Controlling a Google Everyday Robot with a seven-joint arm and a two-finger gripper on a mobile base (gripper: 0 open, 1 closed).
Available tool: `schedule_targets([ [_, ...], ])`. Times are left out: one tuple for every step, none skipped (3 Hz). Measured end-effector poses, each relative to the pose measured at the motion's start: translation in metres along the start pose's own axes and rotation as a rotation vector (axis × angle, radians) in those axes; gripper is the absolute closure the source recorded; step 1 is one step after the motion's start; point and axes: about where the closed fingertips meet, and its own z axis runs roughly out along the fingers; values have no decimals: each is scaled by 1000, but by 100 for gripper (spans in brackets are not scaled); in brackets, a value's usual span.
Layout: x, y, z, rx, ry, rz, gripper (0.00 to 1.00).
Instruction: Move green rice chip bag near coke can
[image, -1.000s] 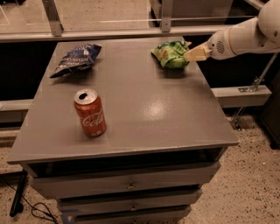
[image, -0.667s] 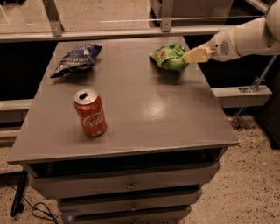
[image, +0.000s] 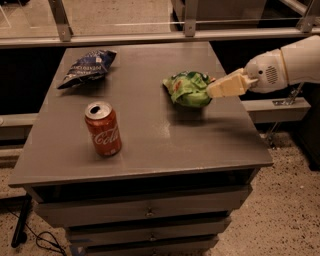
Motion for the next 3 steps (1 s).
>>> schedule_targets([
  [24,87,7,-232,34,3,100],
  [31,137,18,-382,38,9,100],
  [36,176,32,-481,44,3,100],
])
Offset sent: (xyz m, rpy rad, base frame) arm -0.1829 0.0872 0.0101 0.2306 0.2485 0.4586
